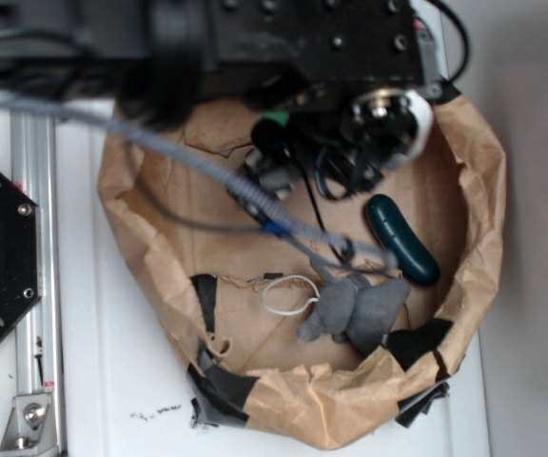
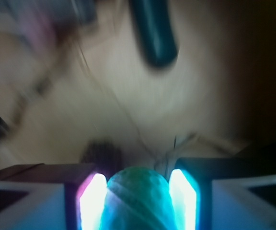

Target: Grab the green ball.

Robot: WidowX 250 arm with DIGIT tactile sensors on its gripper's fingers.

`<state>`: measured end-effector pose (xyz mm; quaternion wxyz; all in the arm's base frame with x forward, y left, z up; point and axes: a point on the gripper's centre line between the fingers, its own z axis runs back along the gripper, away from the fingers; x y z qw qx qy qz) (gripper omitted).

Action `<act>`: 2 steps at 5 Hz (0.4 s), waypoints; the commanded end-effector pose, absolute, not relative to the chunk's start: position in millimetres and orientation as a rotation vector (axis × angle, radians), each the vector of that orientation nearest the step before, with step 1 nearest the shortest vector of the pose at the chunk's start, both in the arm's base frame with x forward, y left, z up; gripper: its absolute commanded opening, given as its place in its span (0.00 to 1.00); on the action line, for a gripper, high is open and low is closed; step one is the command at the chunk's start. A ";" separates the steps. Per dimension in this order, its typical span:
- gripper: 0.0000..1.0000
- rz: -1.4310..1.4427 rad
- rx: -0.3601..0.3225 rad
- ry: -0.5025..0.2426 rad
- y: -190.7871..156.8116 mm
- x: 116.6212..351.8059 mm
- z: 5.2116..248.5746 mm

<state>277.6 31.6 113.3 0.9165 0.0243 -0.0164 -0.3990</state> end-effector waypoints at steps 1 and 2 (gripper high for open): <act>0.00 -0.454 0.000 -0.059 10.7 285.0 166.7; 0.00 -0.271 -0.062 -0.097 15.6 281.9 163.7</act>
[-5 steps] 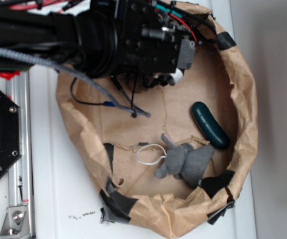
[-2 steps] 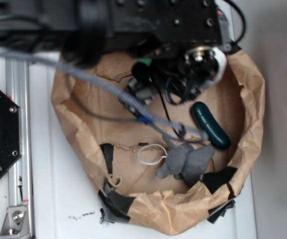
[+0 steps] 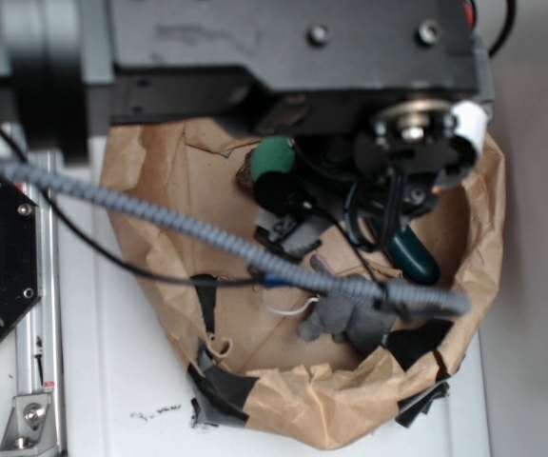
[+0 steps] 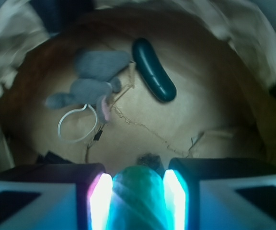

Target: Grab the green ball.

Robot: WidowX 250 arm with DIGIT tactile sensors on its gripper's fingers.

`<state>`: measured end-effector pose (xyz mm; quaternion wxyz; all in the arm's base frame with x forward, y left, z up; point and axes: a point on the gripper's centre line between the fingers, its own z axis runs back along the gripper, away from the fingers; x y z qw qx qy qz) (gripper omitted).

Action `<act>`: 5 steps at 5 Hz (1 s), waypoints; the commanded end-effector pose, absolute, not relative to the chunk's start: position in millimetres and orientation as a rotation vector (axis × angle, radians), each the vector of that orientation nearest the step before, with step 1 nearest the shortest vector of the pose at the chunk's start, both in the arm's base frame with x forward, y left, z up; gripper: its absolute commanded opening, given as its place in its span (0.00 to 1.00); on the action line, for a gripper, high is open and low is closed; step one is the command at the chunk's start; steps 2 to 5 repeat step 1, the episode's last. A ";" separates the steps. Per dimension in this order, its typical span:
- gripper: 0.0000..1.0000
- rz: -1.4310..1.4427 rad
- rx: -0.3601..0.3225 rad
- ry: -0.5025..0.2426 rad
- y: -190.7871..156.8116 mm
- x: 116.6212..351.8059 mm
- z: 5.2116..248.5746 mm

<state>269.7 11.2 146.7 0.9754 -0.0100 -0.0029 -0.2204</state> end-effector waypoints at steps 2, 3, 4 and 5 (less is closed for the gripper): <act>0.00 -0.180 -0.074 -0.097 17.9 273.5 163.2; 0.00 -0.180 -0.074 -0.097 17.9 273.5 163.2; 0.00 -0.180 -0.074 -0.097 17.9 273.5 163.2; 0.00 -0.180 -0.074 -0.097 17.9 273.5 163.2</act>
